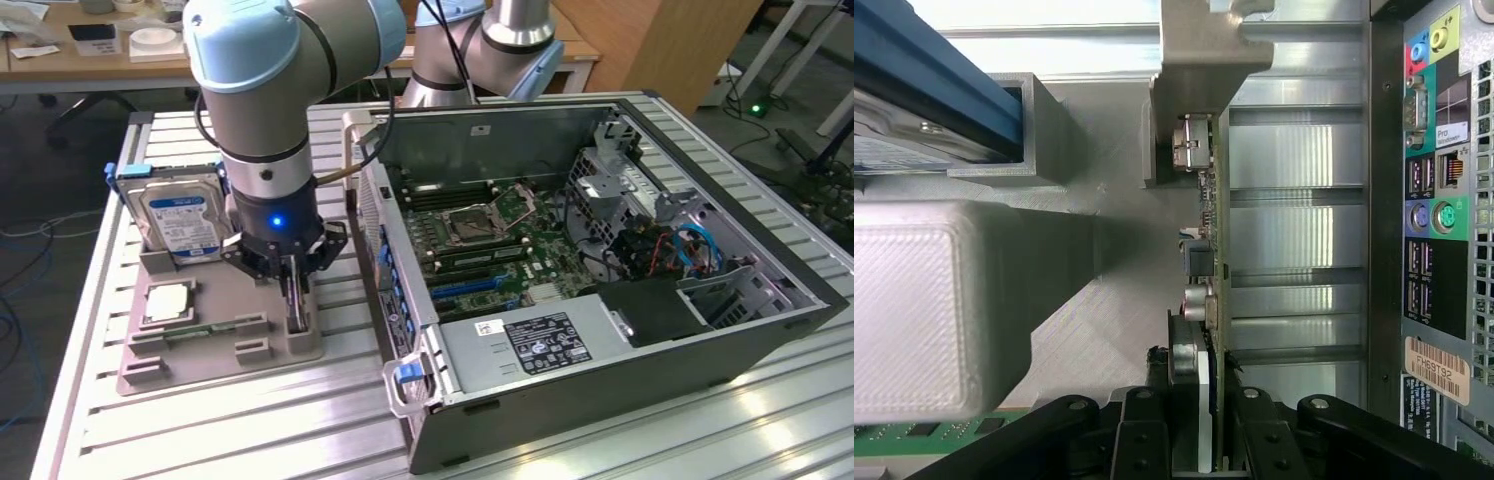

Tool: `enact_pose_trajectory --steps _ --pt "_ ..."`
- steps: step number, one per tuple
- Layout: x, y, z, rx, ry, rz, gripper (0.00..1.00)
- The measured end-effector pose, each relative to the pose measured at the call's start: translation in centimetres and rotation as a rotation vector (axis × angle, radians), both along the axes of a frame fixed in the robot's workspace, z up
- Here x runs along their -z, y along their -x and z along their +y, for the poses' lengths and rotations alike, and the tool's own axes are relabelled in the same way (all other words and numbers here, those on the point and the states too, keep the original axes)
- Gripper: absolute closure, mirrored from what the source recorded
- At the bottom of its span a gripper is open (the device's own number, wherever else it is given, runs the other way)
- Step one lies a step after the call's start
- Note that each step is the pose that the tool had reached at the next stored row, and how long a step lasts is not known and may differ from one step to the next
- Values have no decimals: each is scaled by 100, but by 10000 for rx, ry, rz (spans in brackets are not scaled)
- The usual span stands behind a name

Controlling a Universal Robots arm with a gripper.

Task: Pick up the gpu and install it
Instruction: 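Pick up the gpu and move the gpu toward the slot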

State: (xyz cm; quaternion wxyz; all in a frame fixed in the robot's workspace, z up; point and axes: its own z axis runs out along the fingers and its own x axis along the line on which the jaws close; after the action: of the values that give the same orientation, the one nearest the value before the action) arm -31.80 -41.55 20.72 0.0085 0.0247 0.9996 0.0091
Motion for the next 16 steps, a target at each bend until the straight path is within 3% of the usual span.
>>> enact_pose_trajectory --steps 7,16 --pt "-16 -1 1 0 -22 -9 72" --pt "-270 0 0 0 -102 0 72"
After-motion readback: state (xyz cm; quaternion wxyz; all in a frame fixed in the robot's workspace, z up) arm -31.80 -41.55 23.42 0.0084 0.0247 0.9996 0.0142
